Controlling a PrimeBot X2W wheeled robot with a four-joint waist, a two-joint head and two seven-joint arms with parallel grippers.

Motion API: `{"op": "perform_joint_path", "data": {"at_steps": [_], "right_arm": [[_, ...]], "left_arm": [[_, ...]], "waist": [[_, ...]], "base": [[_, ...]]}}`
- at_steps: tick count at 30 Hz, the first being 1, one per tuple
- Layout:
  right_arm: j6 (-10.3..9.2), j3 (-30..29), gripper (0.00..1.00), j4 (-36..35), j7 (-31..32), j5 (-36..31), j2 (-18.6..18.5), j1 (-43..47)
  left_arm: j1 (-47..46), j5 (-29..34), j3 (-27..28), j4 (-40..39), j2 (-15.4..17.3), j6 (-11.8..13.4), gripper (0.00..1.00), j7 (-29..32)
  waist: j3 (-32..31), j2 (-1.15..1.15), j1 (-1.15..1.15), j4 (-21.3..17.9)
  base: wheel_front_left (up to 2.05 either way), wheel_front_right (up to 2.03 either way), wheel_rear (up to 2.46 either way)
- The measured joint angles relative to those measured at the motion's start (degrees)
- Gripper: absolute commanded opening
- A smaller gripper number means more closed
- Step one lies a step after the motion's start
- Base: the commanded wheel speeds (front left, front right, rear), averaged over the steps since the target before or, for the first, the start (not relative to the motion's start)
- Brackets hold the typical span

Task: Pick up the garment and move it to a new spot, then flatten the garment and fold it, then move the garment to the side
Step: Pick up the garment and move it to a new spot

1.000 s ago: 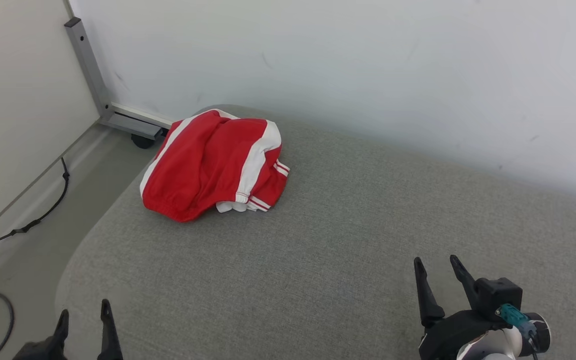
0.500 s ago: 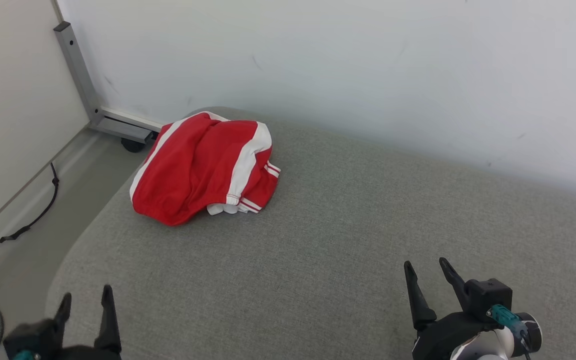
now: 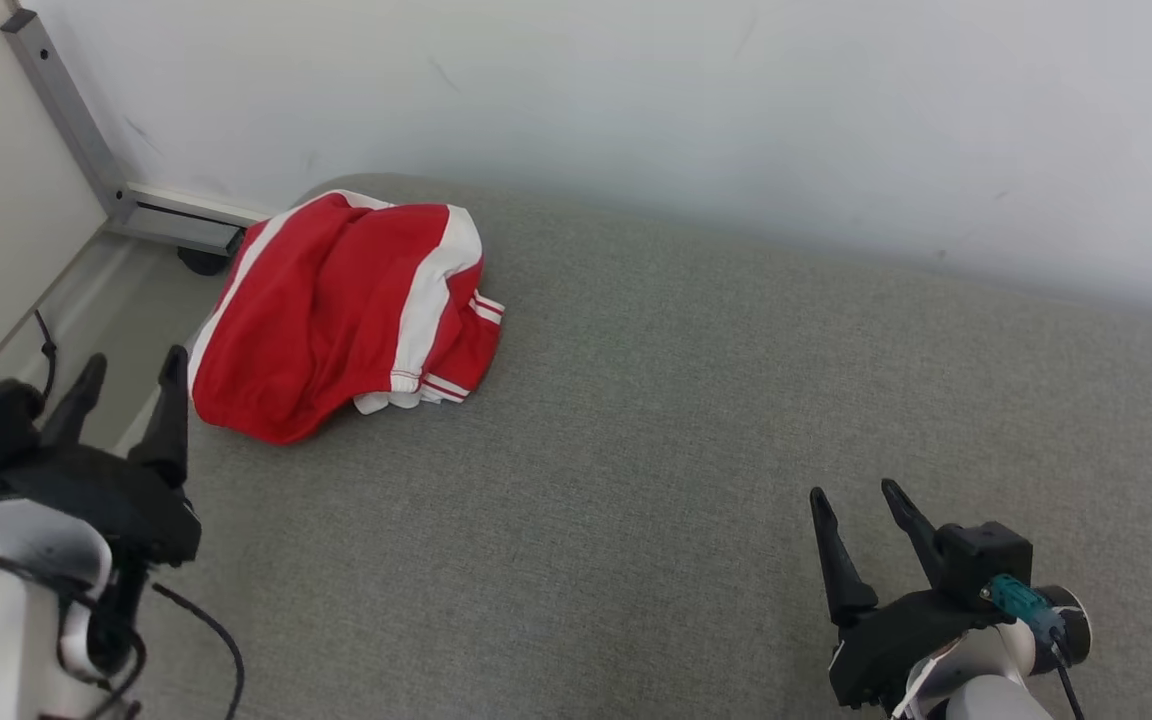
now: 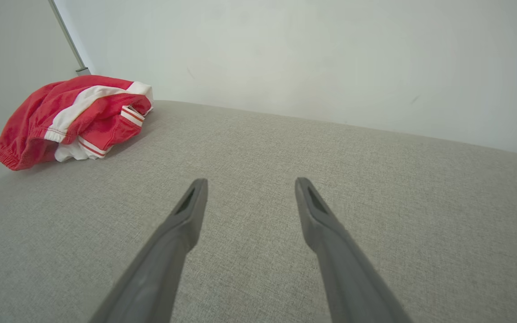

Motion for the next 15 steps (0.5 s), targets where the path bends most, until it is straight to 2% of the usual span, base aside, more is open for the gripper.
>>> {"op": "perform_joint_path", "data": {"at_steps": [7,11,15], "right_arm": [[0.20,0.3,1.00,-1.3,0.6,-0.5,-0.7,-1.6],[0.20,-0.3,1.00,-2.5,1.0,-0.6,-2.1,-1.5],[0.21,-0.2,1.00,-3.4,1.6,-1.2,-2.5,-1.8]], "left_arm": [[-9.5,-4.2,0.8,9.0,2.4,-1.4,1.00,6.1],[-14.2,-3.0,-1.4,12.3,3.7,-1.5,1.00,8.3],[-20.0,-6.5,0.3,17.7,3.6,-1.9,1.00,11.9]], "waist": [[2.9,0.01,0.00,-2.7],[4.4,0.01,0.00,-3.6],[6.6,0.01,0.00,-4.6]], "base": [[0.00,0.00,0.00],[0.00,0.00,0.00],[0.00,0.00,0.00]]}}
